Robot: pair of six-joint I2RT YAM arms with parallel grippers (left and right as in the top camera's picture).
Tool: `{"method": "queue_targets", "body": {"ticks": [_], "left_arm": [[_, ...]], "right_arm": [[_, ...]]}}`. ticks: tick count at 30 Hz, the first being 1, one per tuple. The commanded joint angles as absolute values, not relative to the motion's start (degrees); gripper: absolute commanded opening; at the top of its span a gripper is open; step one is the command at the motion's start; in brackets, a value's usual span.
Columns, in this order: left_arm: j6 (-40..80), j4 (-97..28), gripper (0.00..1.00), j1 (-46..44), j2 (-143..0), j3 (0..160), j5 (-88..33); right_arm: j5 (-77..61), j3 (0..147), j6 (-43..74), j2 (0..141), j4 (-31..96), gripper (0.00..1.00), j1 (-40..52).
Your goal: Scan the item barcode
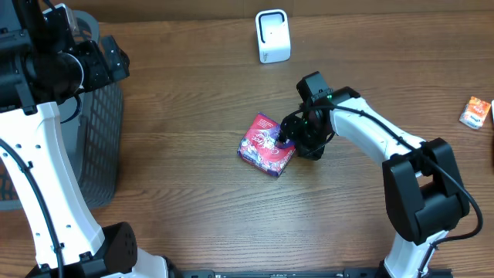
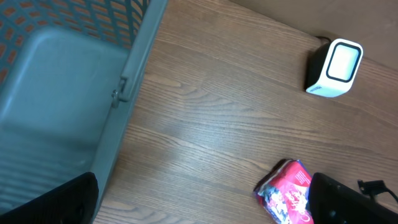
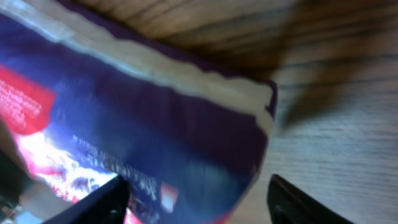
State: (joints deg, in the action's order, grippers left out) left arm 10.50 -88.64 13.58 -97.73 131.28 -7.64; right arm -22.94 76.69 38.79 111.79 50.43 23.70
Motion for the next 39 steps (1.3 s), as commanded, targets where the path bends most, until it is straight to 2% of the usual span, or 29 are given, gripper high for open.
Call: {"method": "queue_targets", "body": {"ticks": [1,5,8,10,13,14,24,31,39], "left_arm": [[10.3,-88.5,1.00,13.5,-97.5,132.0,-7.2],[10.3,-88.5,1.00,13.5,-97.5,132.0,-7.2],[10.3,-88.5,1.00,13.5,-97.5,132.0,-7.2],[10.3,-88.5,1.00,13.5,-97.5,132.0,-7.2],[10.3,-88.5,1.00,13.5,-97.5,132.0,-7.2],[10.3,-88.5,1.00,13.5,-97.5,132.0,-7.2],[10.3,-88.5,1.00,13.5,-97.5,132.0,-7.2],[10.3,-88.5,1.00,13.5,-97.5,132.0,-7.2],[10.3,-88.5,1.00,13.5,-97.5,132.0,-7.2]], "right_arm": [[-24.8,73.2,42.1,110.3,44.8,0.65,23.7],[-23.6,71.5,42.0,110.3,40.6,0.53,23.7],[-22.3,71.5,42.0,110.3,40.4,0.33,23.7],[-21.9,71.5,42.0,110.3,40.1,0.15,23.7],[-22.0,71.9,42.0,110.3,39.4,0.10,23.6],[-22.2,72.4,42.0,110.3,39.4,0.04,23.5],[-22.8,85.1,41.7,110.1,38.6,0.04,21.4],[-22.0,88.4,50.4,110.3,17.5,0.04,18.7],[-7.6,88.4,64.9,113.2,-1.3,0.04,16.7]]}}
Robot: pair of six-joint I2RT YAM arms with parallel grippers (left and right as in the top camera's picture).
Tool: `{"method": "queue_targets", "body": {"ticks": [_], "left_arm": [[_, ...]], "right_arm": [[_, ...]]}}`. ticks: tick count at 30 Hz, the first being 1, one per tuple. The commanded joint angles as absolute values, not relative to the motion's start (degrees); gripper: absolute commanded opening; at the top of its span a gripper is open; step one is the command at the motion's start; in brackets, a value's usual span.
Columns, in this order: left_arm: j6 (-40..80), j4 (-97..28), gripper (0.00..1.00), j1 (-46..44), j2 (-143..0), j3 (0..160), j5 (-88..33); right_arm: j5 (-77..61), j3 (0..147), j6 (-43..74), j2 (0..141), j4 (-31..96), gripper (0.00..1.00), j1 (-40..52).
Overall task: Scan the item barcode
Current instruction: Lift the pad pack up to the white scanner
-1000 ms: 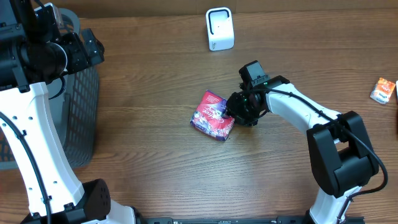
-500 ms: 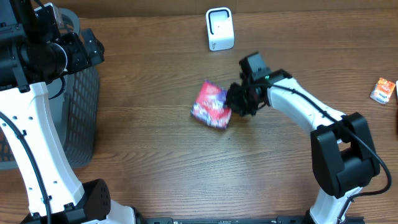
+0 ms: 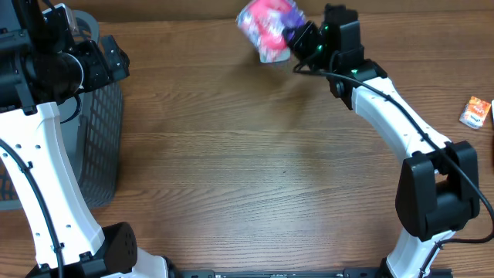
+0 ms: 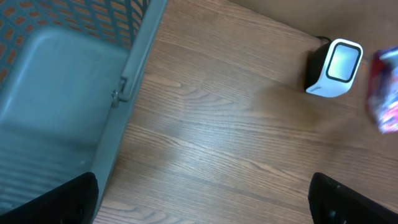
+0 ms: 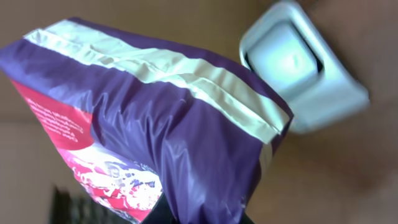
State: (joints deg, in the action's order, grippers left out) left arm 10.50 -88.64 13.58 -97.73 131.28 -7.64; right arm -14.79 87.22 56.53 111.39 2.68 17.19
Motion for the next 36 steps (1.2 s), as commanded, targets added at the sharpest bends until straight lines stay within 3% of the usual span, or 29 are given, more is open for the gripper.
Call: {"method": "queue_targets", "body": {"ticks": [1,8,26,36], "left_arm": [[10.3,-88.5,1.00,13.5,-97.5,132.0,-7.2],[10.3,-88.4,1.00,13.5,-97.5,132.0,-7.2],[10.3,-88.5,1.00,13.5,-97.5,132.0,-7.2],[10.3,-88.5,1.00,13.5,-97.5,132.0,-7.2]], "right_arm": [[-7.2,88.4,66.5,114.0,-2.5,0.04,16.7],[-6.9,88.4,82.8,123.6,-13.4,0.04,16.7],[-10.6,90.7,77.5,126.7,-16.0,0.04,15.6],[-12.9,92.0,74.2,117.4,-8.5,0.04,7.4]]}}
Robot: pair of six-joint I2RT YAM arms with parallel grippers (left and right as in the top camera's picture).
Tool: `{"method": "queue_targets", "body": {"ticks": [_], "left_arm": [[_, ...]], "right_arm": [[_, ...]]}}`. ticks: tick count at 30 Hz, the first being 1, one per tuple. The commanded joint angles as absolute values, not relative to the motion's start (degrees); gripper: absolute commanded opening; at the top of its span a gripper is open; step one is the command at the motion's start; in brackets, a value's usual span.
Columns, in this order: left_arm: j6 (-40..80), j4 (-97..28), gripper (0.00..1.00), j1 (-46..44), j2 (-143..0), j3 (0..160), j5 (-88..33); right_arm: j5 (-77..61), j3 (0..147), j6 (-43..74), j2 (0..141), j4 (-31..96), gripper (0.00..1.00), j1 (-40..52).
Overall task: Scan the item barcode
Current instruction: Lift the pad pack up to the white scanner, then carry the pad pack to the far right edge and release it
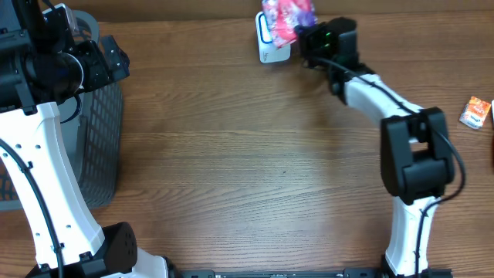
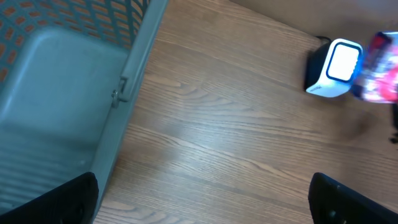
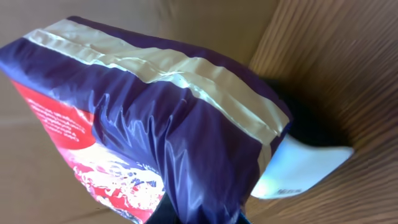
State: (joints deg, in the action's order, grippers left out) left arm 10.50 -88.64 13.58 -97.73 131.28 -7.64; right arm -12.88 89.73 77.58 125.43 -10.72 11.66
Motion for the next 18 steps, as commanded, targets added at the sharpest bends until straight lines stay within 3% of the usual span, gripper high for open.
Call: {"method": "queue_targets", "body": {"ticks": [1,7,14,18], "left_arm": [[10.3,-88.5,1.00,13.5,-97.5,132.0,-7.2],[10.3,-88.5,1.00,13.5,-97.5,132.0,-7.2],[10.3,-88.5,1.00,13.5,-97.5,132.0,-7.2],[10.3,-88.4,1.00,13.5,-97.5,132.0,-7.2]], "right_arm": [[-12.4,92.0,73.2,116.2,-6.0,0.04,6.1],[-2.5,92.0,66.7,107.9,22.2,0.04,-9.2],[2.2,91.9,59.4,107.8,40.1,0.04,-25.5],[5.2,91.9,52.0,107.8,42.5,0.04,-33.2]]}}
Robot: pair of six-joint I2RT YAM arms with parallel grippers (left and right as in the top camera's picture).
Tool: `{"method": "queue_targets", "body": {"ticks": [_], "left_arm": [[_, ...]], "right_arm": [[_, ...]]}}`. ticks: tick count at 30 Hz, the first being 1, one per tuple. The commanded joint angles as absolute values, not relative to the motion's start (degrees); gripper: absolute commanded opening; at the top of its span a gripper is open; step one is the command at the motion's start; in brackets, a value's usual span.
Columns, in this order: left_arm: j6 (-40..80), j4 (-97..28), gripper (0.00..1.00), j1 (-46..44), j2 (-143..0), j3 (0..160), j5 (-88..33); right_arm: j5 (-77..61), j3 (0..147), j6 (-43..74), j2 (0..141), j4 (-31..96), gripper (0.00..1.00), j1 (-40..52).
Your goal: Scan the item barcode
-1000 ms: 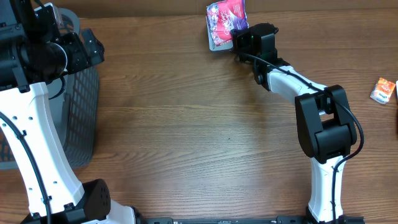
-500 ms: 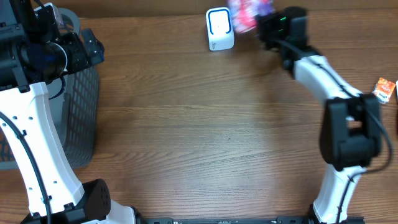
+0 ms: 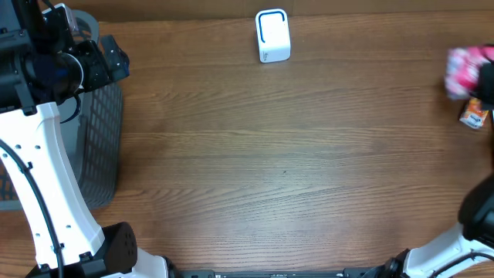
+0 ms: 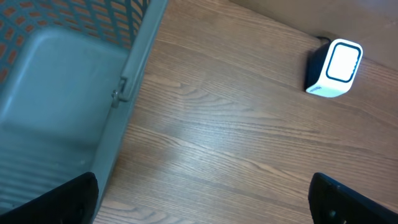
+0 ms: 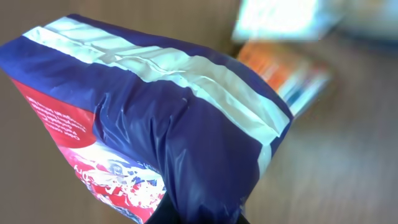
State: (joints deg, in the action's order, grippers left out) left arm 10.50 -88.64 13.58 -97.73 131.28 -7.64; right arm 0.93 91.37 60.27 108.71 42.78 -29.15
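Observation:
The item, a purple and red foil packet (image 5: 155,124), fills the right wrist view, and my right gripper (image 5: 199,214) is shut on its lower end. Overhead, the packet (image 3: 465,71) shows as a blur at the table's far right edge, held above the wood. The white barcode scanner (image 3: 272,35) stands at the back middle, far to the left of the packet. It also shows in the left wrist view, scanner (image 4: 336,67) at the upper right. My left gripper (image 4: 202,208) is open and empty beside the basket.
A grey mesh basket (image 3: 100,139) stands at the left edge under the left arm. A small orange packet (image 3: 473,116) lies at the far right, just below the held item; the same orange packet (image 5: 292,81) shows behind the item in the right wrist view.
My right gripper has moved with the packet from in front of the scanner at the back middle to the far right edge, above the orange packet. The left arm has not moved.
The packet lay mid-table with my right gripper down on it. Then the gripper held it in the air by the scanner, then right against the scanner's face. Now it holds the packet at the far right, away from the scanner.

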Motion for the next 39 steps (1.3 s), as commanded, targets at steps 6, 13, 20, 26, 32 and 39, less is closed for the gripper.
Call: {"method": "queue_targets", "body": {"ticks": [6,13,20,26,32,39], "left_arm": [[10.3,-88.4,1.00,13.5,-97.5,132.0,-7.2],[10.3,-88.5,1.00,13.5,-97.5,132.0,-7.2],[10.3,-88.5,1.00,13.5,-97.5,132.0,-7.2],[10.3,-88.5,1.00,13.5,-97.5,132.0,-7.2],[10.3,-88.5,1.00,13.5,-97.5,132.0,-7.2],[10.3,-88.5,1.00,13.5,-97.5,132.0,-7.2]], "right_arm": [[5.0,91.9,46.5,107.8,41.4,0.40,-39.6],[-3.1,91.9,37.4,107.7,40.2,1.00,-40.2],[-15.3,92.0,38.7,101.5,43.4,1.00,-40.6],[-16.9,92.0,38.5,89.5,49.8,1.00,-40.6],[-16.8,91.7,34.4,78.3,70.3,1.00,-38.7],[-10.4,85.3,29.7,68.7,80.5,0.99,-31.0]]}}
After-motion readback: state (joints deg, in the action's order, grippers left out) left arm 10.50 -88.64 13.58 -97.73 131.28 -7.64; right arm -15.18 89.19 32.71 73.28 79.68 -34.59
